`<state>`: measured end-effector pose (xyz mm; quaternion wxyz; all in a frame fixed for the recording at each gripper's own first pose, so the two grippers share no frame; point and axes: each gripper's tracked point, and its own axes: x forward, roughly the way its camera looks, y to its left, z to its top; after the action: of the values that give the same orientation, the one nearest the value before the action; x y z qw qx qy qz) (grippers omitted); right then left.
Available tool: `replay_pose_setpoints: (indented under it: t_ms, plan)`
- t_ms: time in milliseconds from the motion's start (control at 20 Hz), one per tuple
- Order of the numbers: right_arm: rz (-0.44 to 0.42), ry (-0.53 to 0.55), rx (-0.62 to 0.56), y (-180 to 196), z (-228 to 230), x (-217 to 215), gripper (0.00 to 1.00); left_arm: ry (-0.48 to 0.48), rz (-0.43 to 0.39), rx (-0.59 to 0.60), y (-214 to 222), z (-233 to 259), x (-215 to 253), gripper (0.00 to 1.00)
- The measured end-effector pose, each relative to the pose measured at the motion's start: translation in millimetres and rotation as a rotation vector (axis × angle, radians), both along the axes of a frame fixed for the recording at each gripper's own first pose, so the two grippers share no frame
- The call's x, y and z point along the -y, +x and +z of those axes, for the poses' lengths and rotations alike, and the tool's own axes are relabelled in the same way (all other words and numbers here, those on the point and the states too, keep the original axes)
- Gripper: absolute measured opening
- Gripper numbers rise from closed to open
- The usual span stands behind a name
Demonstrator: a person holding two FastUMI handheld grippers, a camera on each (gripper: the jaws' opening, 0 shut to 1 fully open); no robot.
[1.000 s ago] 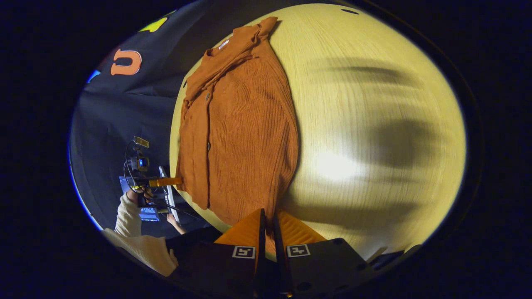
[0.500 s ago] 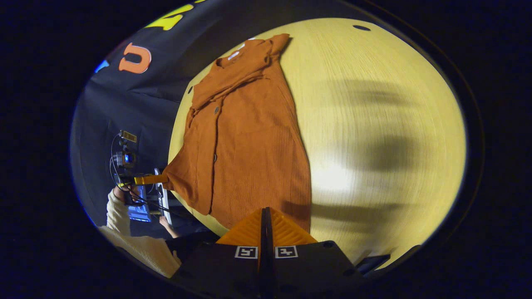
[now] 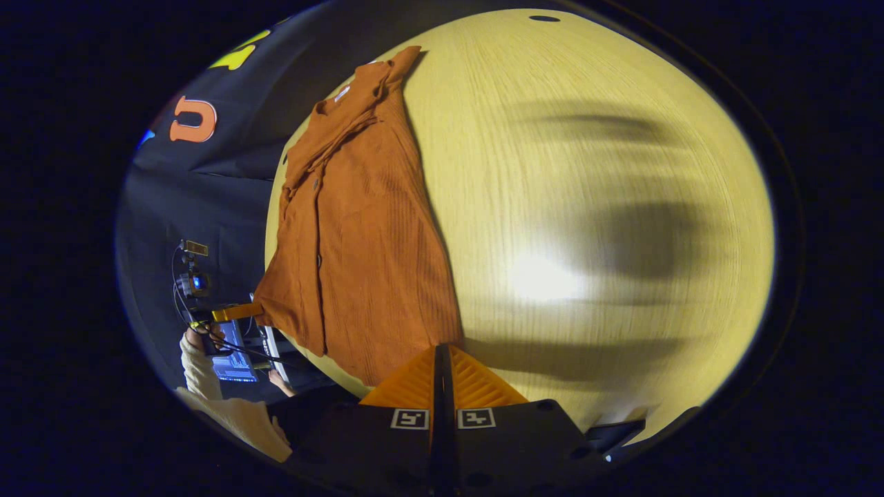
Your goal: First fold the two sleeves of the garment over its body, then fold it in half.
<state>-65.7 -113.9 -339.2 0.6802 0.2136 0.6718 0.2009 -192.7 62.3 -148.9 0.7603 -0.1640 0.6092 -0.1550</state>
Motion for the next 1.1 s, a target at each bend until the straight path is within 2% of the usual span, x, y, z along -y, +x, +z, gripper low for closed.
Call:
replay_pose_setpoints:
  t_ms: [300,350,450,550,650,750,850,900,950,1000,1100]
  plan:
    - [-0.015,0.050,-0.050,-8.3,-5.5,6.1,0.01,0.024,0.007,-0.019,-3.9,-4.9,1.5,0.03]
    - [-0.015,0.063,-0.057,-8.3,-5.1,5.5,0.07,0.026,0.009,-0.022,-4.8,-5.6,2.0,0.03]
    - [-0.017,0.095,-0.070,-10.7,-3.6,0.7,0.08,0.034,0.016,-0.036,-8.1,-8.5,0.7,0.03]
    - [0.002,0.110,-0.084,-13.7,-2.5,-2.4,0.16,0.041,0.018,-0.044,-9.1,-10.3,1.3,0.03]
    - [0.018,0.126,-0.097,-16.4,-2.9,-8.0,0.16,0.046,0.020,-0.048,-9.1,-11.4,3.1,0.03]
    - [0.023,0.140,-0.097,-17.8,-3.6,-11.0,0.21,0.051,0.021,-0.052,-8.2,-9.9,3.5,0.04]
    - [0.025,0.154,-0.098,-20.6,-0.3,-12.4,0.21,0.059,0.017,-0.058,-9.9,-10.3,4.9,0.03]
    - [0.019,0.182,-0.104,-19.3,5.5,-16.6,0.24,0.065,0.014,-0.060,-11.0,-10.6,4.3,0.03]
    - [0.019,0.187,-0.107,-18.6,5.1,-18.0,0.37,0.067,0.012,-0.063,-11.3,-10.4,4.3,0.03]
    - [0.022,0.192,-0.104,-19.7,3.9,-18.4,0.42,0.069,0.011,-0.065,-11.4,-11.1,4.9,0.04]
    - [0.017,0.190,-0.111,-18.2,1.6,-20.0,0.42,0.073,0.014,-0.069,-11.3,-11.3,4.0,0.03]
